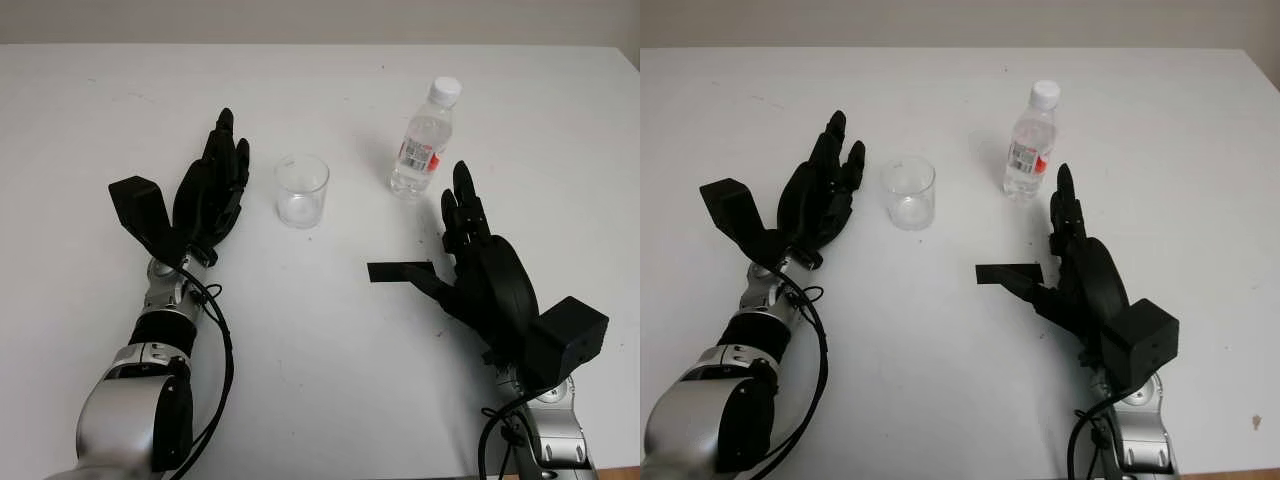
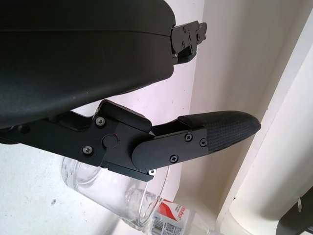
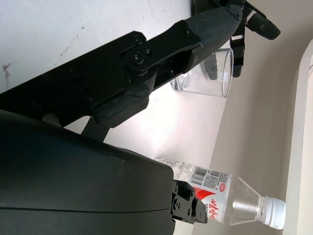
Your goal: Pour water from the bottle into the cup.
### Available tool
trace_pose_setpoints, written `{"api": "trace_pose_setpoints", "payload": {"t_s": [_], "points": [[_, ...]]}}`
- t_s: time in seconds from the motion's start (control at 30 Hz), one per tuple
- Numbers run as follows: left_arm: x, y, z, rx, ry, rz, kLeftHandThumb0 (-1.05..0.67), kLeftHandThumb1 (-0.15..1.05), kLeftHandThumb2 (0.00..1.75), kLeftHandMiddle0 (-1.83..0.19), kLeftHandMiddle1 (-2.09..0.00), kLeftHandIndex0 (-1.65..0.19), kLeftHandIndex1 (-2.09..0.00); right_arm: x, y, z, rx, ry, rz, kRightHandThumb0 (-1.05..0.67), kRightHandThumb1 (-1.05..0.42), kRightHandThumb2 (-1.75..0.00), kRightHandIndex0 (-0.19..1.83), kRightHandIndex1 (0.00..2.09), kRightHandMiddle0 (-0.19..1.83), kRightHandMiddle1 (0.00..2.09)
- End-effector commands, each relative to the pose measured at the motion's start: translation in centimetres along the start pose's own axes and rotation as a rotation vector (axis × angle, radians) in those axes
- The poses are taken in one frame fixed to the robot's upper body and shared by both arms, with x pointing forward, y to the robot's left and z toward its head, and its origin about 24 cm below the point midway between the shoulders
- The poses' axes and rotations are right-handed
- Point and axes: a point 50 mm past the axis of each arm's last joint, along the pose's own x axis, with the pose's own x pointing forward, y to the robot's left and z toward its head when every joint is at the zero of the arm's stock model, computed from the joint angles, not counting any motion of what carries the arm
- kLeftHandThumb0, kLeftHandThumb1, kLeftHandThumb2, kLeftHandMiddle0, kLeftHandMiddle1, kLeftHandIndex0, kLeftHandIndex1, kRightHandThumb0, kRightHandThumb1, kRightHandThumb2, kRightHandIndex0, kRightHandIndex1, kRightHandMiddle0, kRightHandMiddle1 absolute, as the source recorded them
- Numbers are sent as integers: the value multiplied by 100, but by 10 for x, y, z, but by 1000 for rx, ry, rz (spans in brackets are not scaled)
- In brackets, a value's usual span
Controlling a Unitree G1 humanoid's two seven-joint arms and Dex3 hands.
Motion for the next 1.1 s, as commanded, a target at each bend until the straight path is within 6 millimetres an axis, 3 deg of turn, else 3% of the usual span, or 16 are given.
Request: {"api": "trace_pose_setpoints", "payload": {"t_s": [0.0, 0.33, 0.8, 1.07], "points": [[-3, 1, -2, -5, -3, 0, -83, 105, 65, 19, 0, 19, 0, -2, -1, 1, -5, -3, -2, -99, -90, -5, -19, 0, -19, 0], [-2, -1, -5, -17, 5, 8, -82, 105, 65, 19, 0, 19, 0, 5, -1, 2, -24, 6, -4, -100, -90, -5, -19, 0, -19, 0], [-2, 0, -3, -11, 0, 12, -83, 105, 65, 19, 0, 19, 0, 39, -35, 23, -98, -22, -111, -100, -91, -5, -19, 0, -19, 0], [-1, 1, -1, -3, 1, 12, -83, 105, 64, 19, 0, 19, 0, 62, -49, 30, -97, -25, -154, -86, -86, -4, -19, 0, -19, 0]]}}
